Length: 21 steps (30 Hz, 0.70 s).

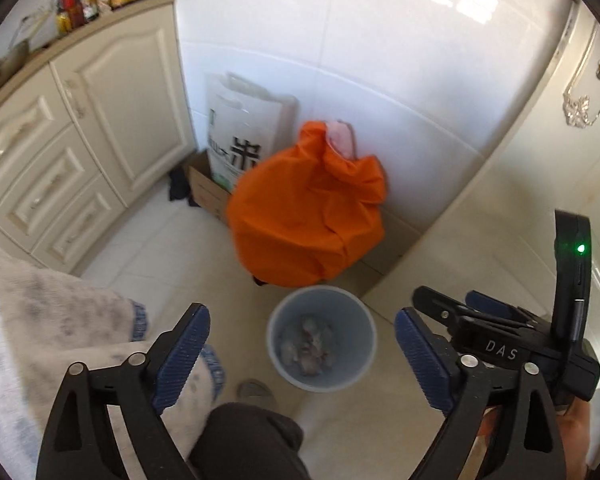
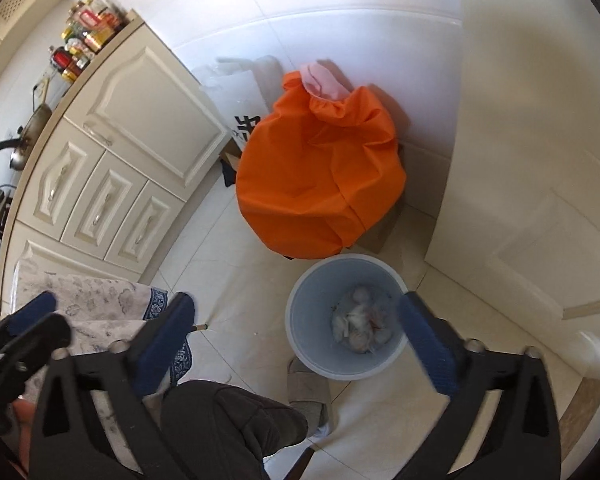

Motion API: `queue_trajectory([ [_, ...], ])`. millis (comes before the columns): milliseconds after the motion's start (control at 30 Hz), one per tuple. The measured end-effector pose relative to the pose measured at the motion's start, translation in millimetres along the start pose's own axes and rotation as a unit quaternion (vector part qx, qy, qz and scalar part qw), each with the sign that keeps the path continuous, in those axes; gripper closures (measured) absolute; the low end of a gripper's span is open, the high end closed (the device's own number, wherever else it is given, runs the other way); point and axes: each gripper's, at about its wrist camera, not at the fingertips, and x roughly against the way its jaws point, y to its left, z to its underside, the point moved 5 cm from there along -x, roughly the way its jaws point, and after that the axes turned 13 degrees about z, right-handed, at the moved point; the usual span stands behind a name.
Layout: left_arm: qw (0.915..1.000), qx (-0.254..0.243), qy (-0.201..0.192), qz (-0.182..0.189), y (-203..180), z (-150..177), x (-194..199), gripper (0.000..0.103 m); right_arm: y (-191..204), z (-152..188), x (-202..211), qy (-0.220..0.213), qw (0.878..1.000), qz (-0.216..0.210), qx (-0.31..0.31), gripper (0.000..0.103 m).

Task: Collect trash
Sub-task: 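Move both open tools back over the table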

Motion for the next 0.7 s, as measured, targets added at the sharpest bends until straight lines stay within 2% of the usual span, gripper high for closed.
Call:
queue_trajectory([
  [133, 0.9995, 0.004, -0.029, -0.013, -0.7, 15.3, 41.2, 0.005, 7.1, 4.7, 13.3, -0.006, 1.000, -0.001, -0.002, 0.000],
  [400, 0.9947, 0.022, -0.100, -0.010, 10.7, 52.6, 148.9, 0.001, 46.9, 10.5, 62.5, -0.040, 0.999, -0.018, 0.027, 0.000],
  [600, 0.9864, 0.039, -0.159, -0.020, 25.2, 94.9, 242.5, 0.001, 102.8, 18.3, 121.2, -0.086, 0.993, -0.049, 0.069, 0.000],
  [700, 0.9786, 0.052, -0.194, -0.043, 37.3, 121.9, 292.8, 0.001, 133.5, 25.0, 147.5, -0.104, 0.988, -0.065, 0.097, 0.000],
])
